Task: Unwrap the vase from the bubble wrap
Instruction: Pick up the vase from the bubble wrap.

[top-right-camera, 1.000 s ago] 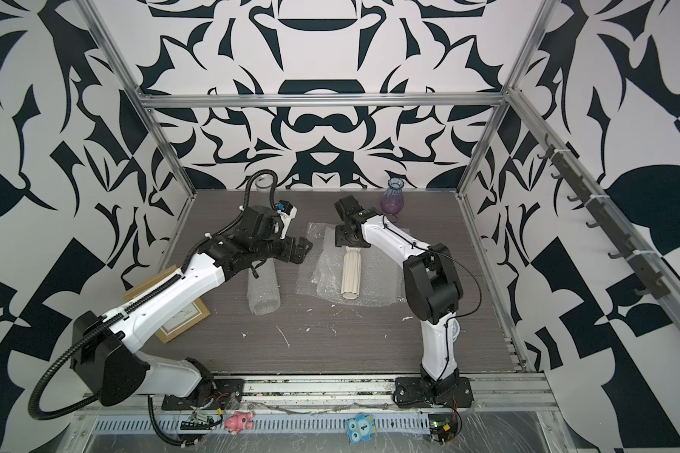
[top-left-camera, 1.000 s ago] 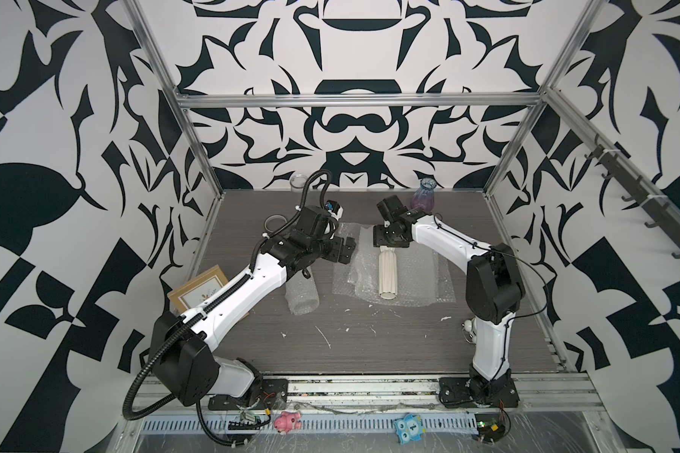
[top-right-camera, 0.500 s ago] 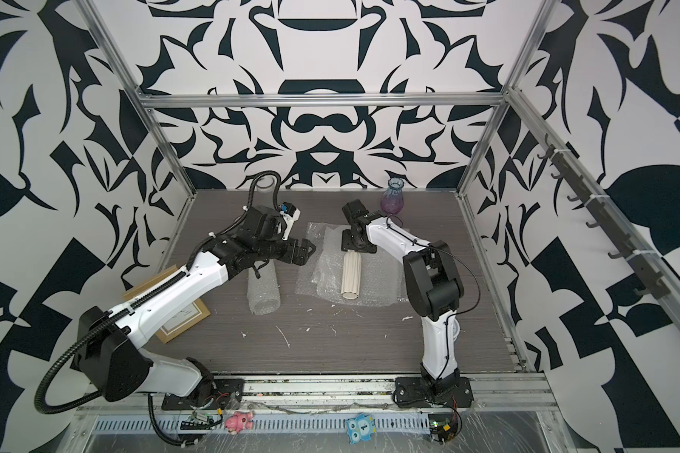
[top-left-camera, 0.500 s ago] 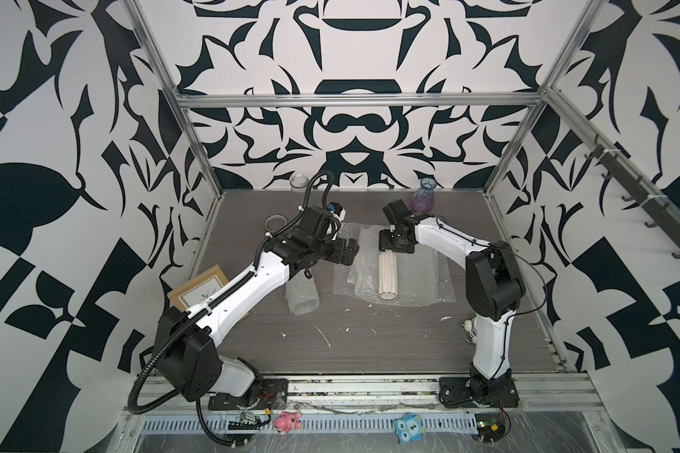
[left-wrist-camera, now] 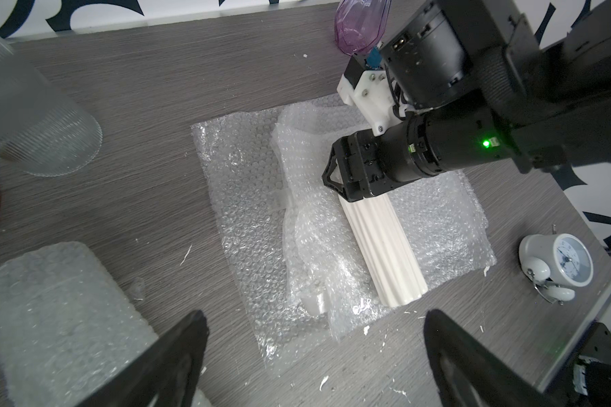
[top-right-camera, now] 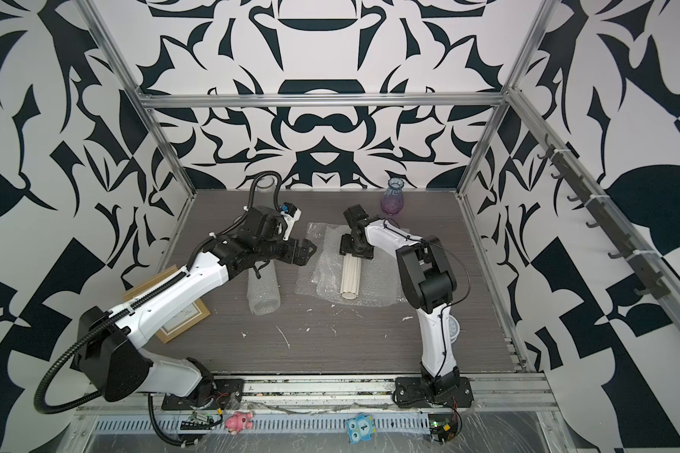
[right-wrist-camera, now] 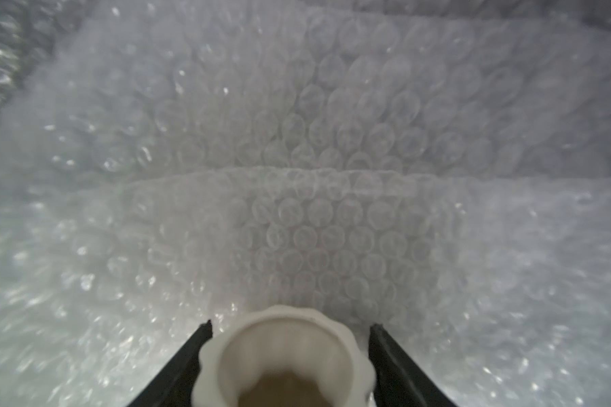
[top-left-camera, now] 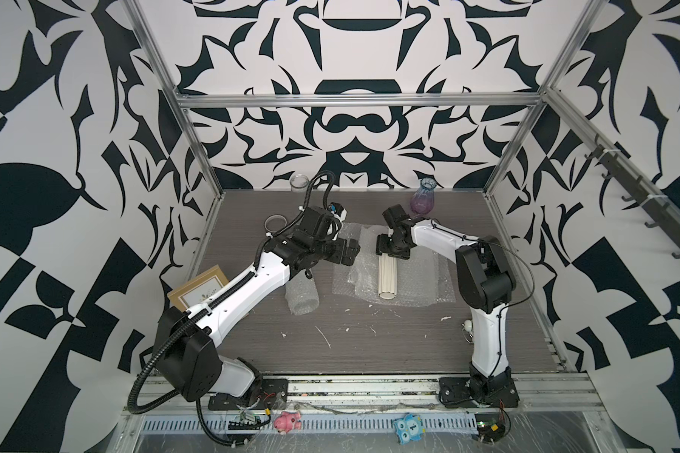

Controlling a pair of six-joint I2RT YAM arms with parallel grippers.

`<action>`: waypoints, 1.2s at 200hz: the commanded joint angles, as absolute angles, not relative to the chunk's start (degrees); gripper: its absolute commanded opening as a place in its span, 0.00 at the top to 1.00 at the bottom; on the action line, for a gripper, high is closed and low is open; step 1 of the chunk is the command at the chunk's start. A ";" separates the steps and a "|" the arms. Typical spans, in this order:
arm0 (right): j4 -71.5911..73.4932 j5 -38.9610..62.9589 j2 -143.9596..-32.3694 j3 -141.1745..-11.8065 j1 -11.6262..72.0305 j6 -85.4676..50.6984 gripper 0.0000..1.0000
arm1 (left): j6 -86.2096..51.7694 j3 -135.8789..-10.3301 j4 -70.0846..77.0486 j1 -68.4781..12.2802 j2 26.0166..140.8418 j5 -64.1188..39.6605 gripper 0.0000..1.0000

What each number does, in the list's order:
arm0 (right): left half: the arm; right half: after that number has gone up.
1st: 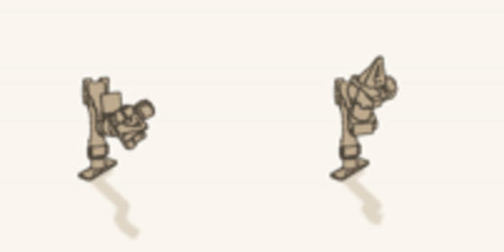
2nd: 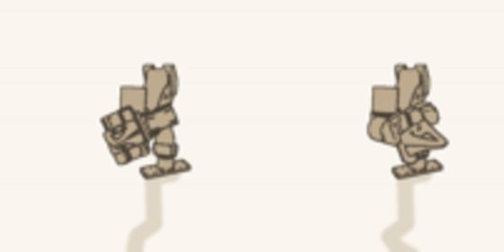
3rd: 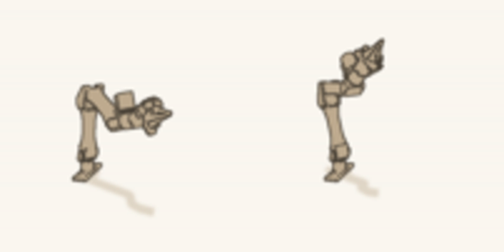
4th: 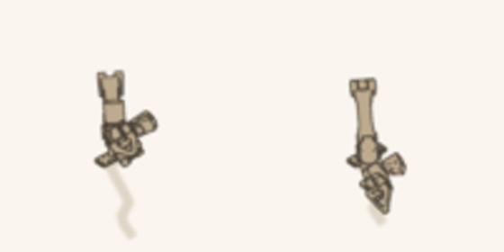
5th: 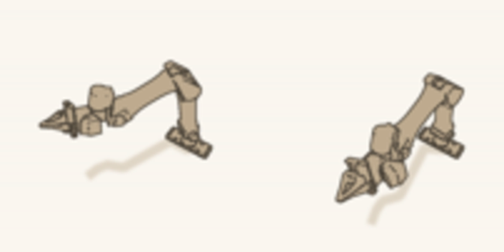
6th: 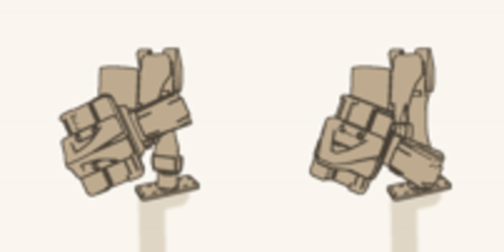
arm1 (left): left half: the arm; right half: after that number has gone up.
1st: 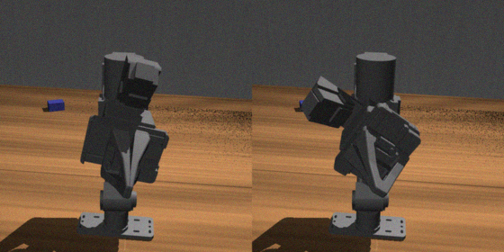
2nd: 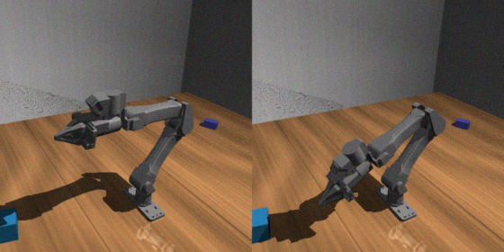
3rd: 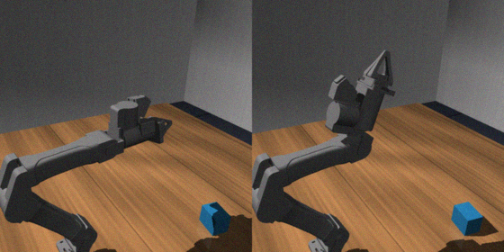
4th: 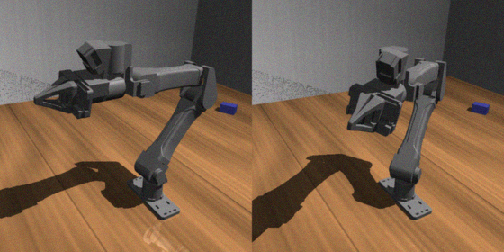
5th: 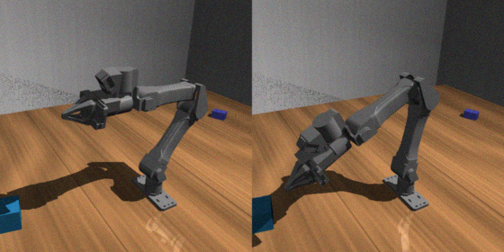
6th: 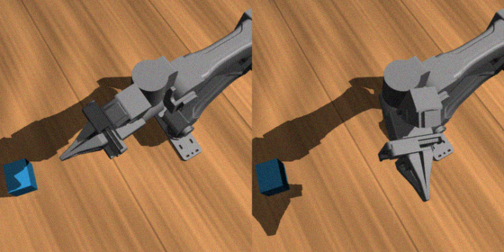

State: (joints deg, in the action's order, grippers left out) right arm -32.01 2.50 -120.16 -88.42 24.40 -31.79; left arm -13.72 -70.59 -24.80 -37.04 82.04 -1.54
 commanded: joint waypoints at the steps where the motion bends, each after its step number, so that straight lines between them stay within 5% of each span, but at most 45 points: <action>1: -31.11 4.30 -120.57 -90.45 24.43 -33.30 0.30 | -14.37 -70.49 -24.46 -37.22 82.74 -2.11 0.01; 77: -29.78 -2.00 -114.21 -88.43 24.78 -34.58 0.52 | -14.37 -71.10 -25.14 -37.22 83.08 -1.75 0.01; 240: -15.02 -26.62 -89.27 -66.82 39.89 -35.69 0.68 | -13.41 -71.02 -25.22 -37.26 82.62 1.22 0.01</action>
State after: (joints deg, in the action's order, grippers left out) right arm -20.78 -21.06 -94.39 -69.60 38.00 -34.61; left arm -13.63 -70.59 -24.91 -37.10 82.83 0.27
